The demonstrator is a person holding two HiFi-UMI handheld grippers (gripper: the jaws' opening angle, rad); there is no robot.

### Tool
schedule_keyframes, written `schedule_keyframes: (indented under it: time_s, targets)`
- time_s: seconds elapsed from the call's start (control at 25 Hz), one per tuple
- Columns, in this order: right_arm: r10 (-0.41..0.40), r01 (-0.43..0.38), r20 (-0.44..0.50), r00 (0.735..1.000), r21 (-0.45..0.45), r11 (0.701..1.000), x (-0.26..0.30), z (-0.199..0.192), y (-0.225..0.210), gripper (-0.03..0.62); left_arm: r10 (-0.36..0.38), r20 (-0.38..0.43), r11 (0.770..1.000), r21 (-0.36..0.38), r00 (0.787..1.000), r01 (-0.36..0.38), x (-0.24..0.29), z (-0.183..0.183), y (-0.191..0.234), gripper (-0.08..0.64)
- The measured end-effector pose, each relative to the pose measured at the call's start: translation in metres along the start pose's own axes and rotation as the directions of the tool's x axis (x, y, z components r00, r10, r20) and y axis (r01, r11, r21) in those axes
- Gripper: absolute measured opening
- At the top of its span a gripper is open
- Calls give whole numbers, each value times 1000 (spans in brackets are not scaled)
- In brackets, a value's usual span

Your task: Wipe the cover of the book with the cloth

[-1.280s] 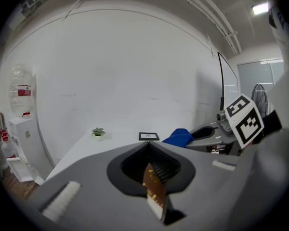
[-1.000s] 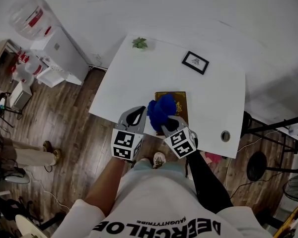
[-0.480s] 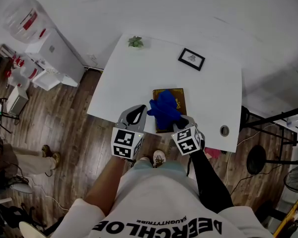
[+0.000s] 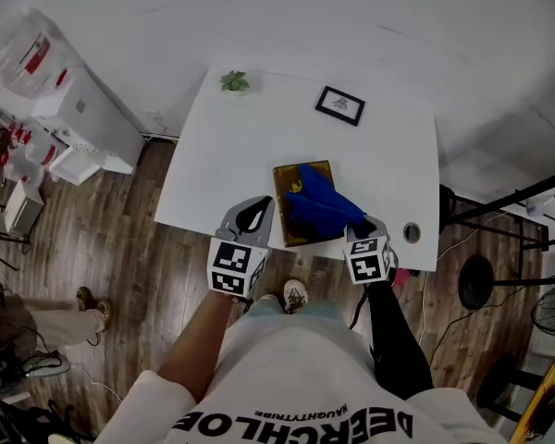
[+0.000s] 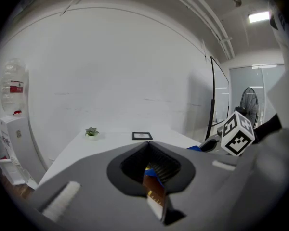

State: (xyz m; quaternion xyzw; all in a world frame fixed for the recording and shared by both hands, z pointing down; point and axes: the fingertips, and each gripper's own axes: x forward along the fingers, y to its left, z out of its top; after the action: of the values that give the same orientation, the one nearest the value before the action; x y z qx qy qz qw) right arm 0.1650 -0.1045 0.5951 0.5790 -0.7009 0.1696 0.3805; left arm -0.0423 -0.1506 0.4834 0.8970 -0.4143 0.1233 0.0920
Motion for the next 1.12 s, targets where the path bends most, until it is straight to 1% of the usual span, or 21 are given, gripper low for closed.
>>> schedule_keyframes:
  time_s: [0.12,0.2,0.28,0.4,0.6,0.76,0.92,1.12]
  targets:
    - [-6,6,45,999,8,1000,-5,8,5,67,-8,4,1000,2,1000,8,-1,2,2,57]
    - [-14,12,110,994,18,1000,-13,21,7,67,-15,9,1000,6,1000,14,-1,5,2,57]
    - [-12,6,183,983,33,999,-24,38,8,66,-18,17,1000,10,1000,18,-1,9,3,57]
    - [-11,-9,301,954,65,998,-45,71,5,63,-15,32,1000,13,999,14,-4,17,7,57]
    - [-43,6,431,901,86,996,-80,116,-2,63,6,58,1000,13,998,-7,-12,31,22,57]
    - [-65,29,503,862,79,996,-107,142,-6,63,39,88,999,21,995,-41,-20,48,35,57]
    - [-83,47,557,827,79,996,-129,160,-8,63,68,167,995,57,984,-79,-32,83,44,57]
    - [-115,96,612,783,64,993,-151,174,-11,63,61,246,991,102,967,-89,-45,124,40,57]
